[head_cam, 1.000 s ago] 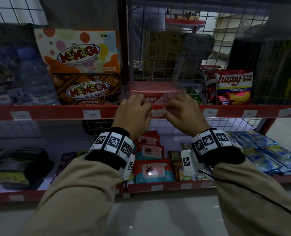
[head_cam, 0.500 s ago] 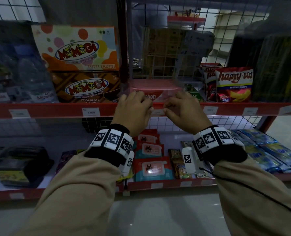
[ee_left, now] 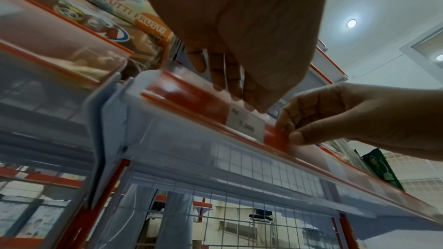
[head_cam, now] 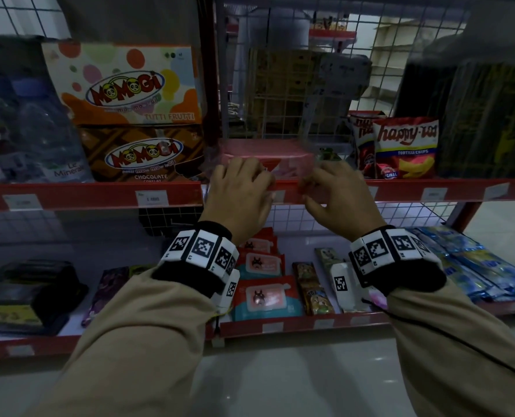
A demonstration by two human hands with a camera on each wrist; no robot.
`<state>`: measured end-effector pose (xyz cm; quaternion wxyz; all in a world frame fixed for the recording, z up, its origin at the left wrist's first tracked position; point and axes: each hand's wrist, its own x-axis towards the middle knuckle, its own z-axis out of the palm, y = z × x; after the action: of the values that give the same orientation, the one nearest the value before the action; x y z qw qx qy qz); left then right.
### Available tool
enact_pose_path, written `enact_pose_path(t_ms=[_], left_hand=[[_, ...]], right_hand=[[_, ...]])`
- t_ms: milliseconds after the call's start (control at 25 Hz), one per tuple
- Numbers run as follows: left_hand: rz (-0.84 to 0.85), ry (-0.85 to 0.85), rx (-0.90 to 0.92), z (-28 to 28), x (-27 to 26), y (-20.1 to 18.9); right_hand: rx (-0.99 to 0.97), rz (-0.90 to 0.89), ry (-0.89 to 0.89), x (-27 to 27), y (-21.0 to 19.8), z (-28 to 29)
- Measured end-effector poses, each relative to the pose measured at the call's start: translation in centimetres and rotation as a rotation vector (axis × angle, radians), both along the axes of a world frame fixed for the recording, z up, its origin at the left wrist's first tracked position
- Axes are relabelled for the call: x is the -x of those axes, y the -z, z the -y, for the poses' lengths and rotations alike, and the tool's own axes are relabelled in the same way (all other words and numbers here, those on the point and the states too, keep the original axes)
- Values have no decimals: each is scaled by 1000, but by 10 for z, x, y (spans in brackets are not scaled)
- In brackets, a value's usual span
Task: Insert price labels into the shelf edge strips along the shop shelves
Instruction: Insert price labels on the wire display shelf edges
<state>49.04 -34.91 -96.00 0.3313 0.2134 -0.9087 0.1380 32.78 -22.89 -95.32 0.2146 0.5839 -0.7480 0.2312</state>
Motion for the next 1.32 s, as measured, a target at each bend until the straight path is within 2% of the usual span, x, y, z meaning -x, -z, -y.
enact_pose_path(t_ms=[320,440,640,960,1200,1320], left_hand=[[6,22,4,-38,47,8],[24,38,-49,-50,61,11],[25,4,-70,-58,73,14],[-52,51,-79,-66,84,16],[-45,48,-81,-69,86,19],[-79,72,-116,-68,88,17]], right_hand=[[144,-78,154,44,9,-35],[210,-44,122,56,14,-44],[248,-94,42,62,23,-50],[142,-62,41,69,15,-50],[-45,-35,82,71,5,-46],[39,162,12,71,-1,-47]])
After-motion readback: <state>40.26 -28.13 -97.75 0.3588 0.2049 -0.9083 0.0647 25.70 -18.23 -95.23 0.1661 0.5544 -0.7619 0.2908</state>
